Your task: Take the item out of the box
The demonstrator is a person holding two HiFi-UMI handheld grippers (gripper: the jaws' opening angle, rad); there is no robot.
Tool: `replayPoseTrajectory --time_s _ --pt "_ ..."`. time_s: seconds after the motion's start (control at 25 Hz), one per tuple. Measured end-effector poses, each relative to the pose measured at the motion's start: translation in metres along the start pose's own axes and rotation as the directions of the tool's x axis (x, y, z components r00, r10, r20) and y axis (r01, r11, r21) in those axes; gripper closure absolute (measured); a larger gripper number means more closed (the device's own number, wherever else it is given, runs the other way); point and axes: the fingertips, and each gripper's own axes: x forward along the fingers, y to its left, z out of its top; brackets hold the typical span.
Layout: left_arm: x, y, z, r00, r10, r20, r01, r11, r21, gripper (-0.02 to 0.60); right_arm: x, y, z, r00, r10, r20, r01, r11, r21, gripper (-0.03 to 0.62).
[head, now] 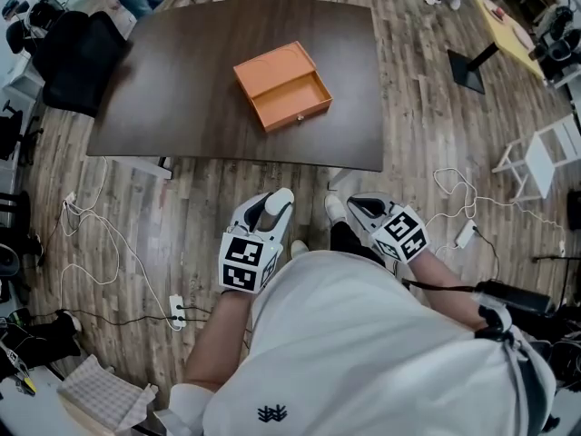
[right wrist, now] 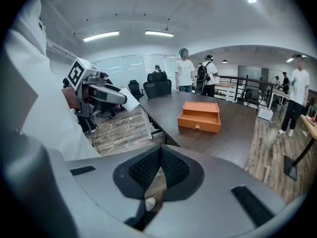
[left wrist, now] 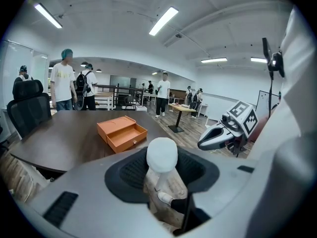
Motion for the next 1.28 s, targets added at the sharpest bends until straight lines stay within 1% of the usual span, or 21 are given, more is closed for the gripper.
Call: replayPoseTrajectory --time_s 0.44,0.92,1.28 --pt "-0.002 0.003 -0.005 1.0 -0.01 -0.011 0.01 1.0 -0.003 0.41 0.008 0.008 0.004 1.0 0.012 -0.012 -0.012 1.0 -0.023 0.592" --pt "0.005 0.005 -0.008 0.999 -0.024 -0.025 0.024 1.0 -0.003 0.41 0.014 0.005 0.003 1.0 0.015 -0.02 -0.015 1.0 -0.019 0.592" --pt "-0.001 0.005 -0.01 0.998 -0.038 -0.042 0.038 0.999 -0.007 0.41 0.017 0.013 0.005 0.999 0.025 -0.033 -0.025 1.0 -0.015 0.592"
